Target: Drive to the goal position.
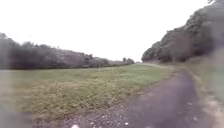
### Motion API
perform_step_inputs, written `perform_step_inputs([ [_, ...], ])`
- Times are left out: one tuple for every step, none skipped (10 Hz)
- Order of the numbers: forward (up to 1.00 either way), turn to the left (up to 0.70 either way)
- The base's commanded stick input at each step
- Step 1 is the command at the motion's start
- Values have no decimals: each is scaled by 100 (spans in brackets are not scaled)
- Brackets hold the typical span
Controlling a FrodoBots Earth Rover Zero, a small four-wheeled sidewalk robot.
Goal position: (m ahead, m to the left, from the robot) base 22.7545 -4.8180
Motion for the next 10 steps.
perform_step_inputs([
  [70, -34],
  [70, -34],
  [70, -34],
  [70, -34],
  [70, -34],
  [70, -34],
  [70, -34],
  [70, -34],
  [70, -34],
  [70, -34],
])
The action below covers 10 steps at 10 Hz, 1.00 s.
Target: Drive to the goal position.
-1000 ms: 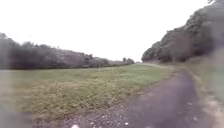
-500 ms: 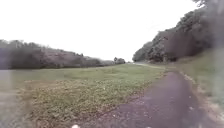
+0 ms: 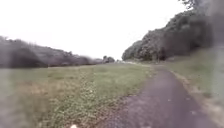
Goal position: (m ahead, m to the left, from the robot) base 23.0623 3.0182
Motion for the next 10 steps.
perform_step_inputs([
  [70, -34],
  [70, -34],
  [70, -34],
  [70, -34],
  [70, -34],
  [70, -34],
  [70, -34],
  [70, -34],
  [70, -34],
  [70, -33],
])
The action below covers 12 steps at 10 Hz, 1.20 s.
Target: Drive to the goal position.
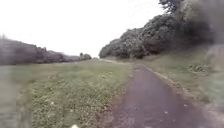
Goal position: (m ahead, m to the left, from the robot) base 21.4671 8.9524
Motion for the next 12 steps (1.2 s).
perform_step_inputs([
  [70, -32],
  [70, -32],
  [70, -8],
  [70, -1],
  [70, 0],
  [70, 0],
  [70, 0],
  [70, 0],
  [70, 0],
  [70, 0],
  [70, 0],
  [70, 0],
])
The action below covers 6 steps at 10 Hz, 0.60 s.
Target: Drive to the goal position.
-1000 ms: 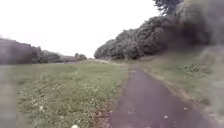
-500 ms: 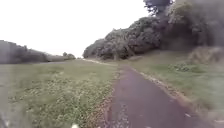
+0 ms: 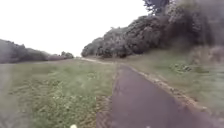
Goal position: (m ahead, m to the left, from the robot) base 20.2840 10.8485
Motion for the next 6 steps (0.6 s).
perform_step_inputs([
  [70, 0],
  [70, 0],
  [70, 0],
  [70, 0],
  [70, 0],
  [70, 0],
])
